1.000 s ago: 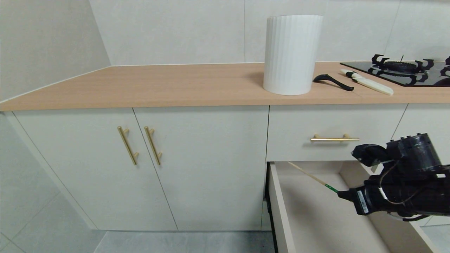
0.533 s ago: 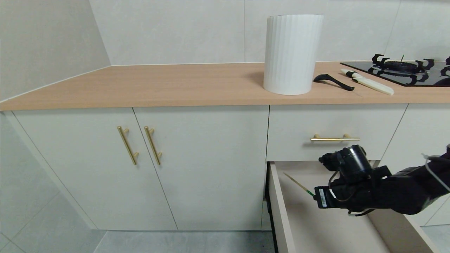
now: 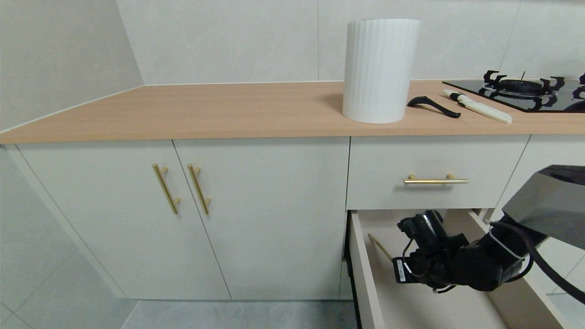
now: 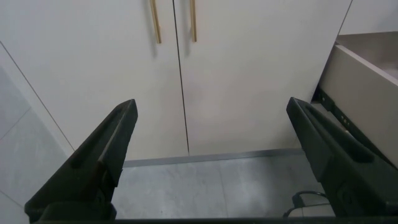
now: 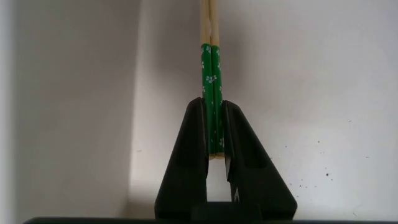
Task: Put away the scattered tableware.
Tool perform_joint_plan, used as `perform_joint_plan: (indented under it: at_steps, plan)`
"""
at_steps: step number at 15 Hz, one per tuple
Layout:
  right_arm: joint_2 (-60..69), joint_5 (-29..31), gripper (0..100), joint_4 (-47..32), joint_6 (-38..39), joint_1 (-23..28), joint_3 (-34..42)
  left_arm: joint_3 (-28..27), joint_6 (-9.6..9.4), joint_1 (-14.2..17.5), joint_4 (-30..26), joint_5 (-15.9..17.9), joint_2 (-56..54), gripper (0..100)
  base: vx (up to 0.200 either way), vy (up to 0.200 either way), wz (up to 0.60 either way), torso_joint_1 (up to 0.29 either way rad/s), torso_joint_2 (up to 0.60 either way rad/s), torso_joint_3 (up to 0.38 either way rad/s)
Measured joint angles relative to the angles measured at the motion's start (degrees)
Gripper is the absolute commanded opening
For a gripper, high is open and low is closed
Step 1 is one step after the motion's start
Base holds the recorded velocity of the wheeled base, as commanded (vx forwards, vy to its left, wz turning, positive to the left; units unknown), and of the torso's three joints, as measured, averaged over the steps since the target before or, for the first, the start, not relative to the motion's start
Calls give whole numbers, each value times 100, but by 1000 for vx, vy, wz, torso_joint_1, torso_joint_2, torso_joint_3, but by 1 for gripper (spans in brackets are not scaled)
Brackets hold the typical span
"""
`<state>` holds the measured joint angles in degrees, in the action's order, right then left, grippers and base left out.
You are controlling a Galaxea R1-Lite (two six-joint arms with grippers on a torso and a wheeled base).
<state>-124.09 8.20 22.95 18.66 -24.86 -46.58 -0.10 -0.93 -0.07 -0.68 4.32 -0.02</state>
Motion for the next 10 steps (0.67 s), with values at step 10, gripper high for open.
perform_joint_plan:
  at_steps: [10]
  plan:
    - [-1028,194,0,258,-55,-9,-77,0,2,-2,0,-2,2,100,0,0,0,0,0,0]
